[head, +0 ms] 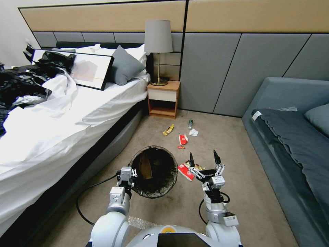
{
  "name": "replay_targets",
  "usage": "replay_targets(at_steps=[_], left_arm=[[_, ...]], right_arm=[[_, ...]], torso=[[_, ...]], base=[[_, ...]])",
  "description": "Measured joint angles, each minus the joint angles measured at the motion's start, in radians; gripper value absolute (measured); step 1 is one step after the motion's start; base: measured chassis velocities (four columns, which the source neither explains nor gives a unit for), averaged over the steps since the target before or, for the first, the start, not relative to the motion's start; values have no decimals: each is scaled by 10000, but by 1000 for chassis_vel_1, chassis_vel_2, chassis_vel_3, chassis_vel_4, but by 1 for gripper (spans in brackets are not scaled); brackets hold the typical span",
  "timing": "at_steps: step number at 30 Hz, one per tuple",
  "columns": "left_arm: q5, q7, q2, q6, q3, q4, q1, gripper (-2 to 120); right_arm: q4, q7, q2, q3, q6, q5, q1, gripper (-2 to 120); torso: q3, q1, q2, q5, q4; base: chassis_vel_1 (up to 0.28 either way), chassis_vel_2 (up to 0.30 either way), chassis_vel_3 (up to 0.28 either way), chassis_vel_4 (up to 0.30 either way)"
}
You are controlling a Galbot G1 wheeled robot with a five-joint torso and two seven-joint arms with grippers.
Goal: Pick up the trash bin, then pick up the garbage from the floor and place it into the trash bin.
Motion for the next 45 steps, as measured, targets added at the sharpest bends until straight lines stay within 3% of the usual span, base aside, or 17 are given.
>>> replay_targets(at_steps=[8,10,21,33,43,45], left_arm=[[-7,2,43,0,-63,52,-59,2],[-18,10,65,0,-81,81,-85,2],[-45,38,113,24,-164,101,-158,2],[-32,45,90,44,-249,141,-62,2],[86,44,29,11,-242,29,172,2],[90,44,27,7,-240,22,182,2]], right_arm=[[-274,336,-540,170,-951,158,568,100],[-479,494,-870,273,-1783,379,981,100],[-1800,446,-2067,444,-4230,1608,2960,100],[-4300,-446,-3066,-42,-5062,2439,4526,100],[-6830,-1301,-3369,-380,-5488,2572,5946,100],[-6878,-1327,-3372,-382,-5490,2573,5968,100]], torso=[[0,0,0,0,0],[0,0,0,1,1],[1,0,0,0,0],[1,0,-1,-1,-1],[1,0,-1,1,0],[1,1,0,2,0]], base=[[0,0,0,0],[0,0,0,0],[0,0,0,0],[0,0,0,0],[0,0,0,0],[0,0,0,0]])
